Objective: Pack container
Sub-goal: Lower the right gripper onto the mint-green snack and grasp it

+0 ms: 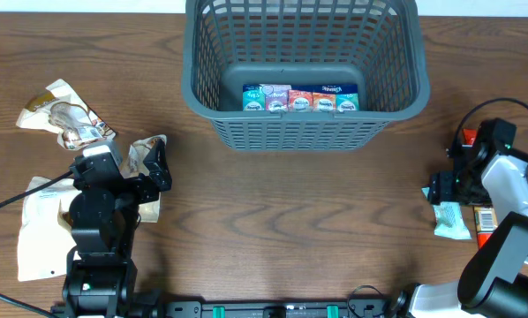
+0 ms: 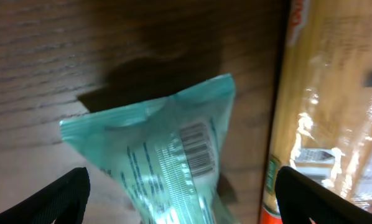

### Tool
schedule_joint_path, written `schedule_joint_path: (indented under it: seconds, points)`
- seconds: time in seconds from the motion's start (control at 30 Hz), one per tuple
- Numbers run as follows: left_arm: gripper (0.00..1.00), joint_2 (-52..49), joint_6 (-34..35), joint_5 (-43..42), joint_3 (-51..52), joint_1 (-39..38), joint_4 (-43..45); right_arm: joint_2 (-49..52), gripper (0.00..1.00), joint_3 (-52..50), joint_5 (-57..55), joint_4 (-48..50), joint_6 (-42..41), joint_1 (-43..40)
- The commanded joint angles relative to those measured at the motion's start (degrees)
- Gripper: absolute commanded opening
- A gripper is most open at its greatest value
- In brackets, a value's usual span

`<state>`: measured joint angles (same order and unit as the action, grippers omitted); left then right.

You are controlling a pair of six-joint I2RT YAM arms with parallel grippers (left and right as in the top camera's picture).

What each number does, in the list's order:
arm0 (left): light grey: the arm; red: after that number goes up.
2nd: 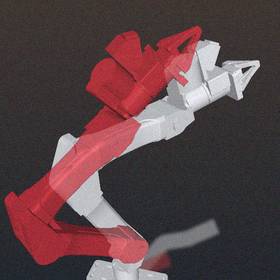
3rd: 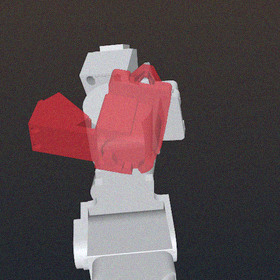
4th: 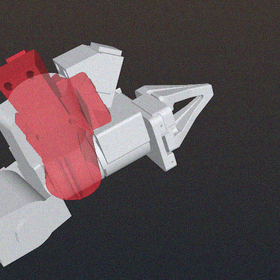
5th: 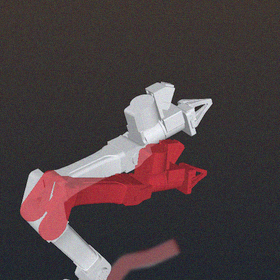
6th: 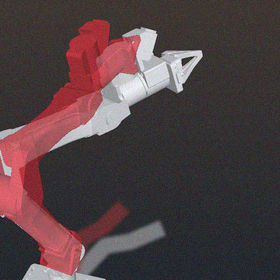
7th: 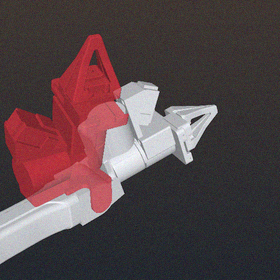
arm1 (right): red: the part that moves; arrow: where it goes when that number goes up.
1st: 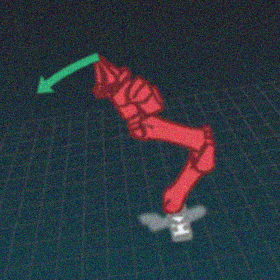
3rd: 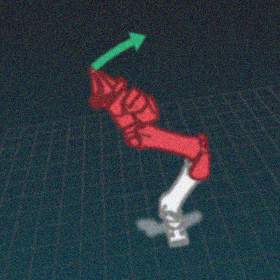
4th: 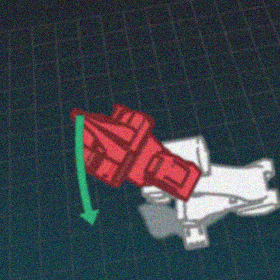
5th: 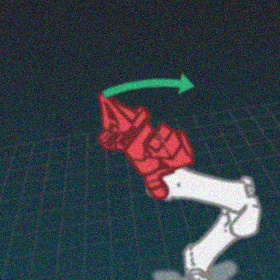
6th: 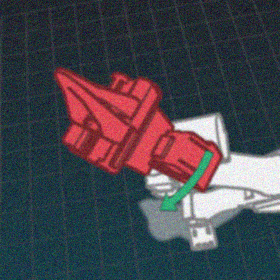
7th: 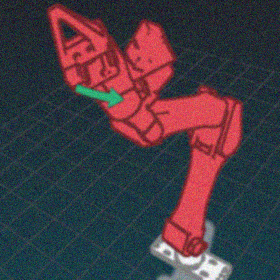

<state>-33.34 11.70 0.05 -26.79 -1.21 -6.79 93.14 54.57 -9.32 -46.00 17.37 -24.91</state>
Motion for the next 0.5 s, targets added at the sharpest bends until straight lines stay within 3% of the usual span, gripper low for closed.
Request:
schedule_joint_path:
  seconds: [0.0, 0.23, 0.47]
  points:
    - [0.99, 0.1, -1.1, 0.6, -1.3, 0.3, 0.0, 0.4, 0.82, -1.9, 1.8, 2.2, 0.7, -0.4]
    - [0.99, 0.1, -1.1, 0.7, -1.3, 0.3, 0.0, 0.5, 0.78, -5.4, 4.2, 7.2, 0.7, -0.4]
    - [0.99, 0.1, -1.1, 0.6, -1.3, 0.3, 0.0, 0.5, 0.63, -6.5, 4.7, 8.5, 0.7, -0.4]
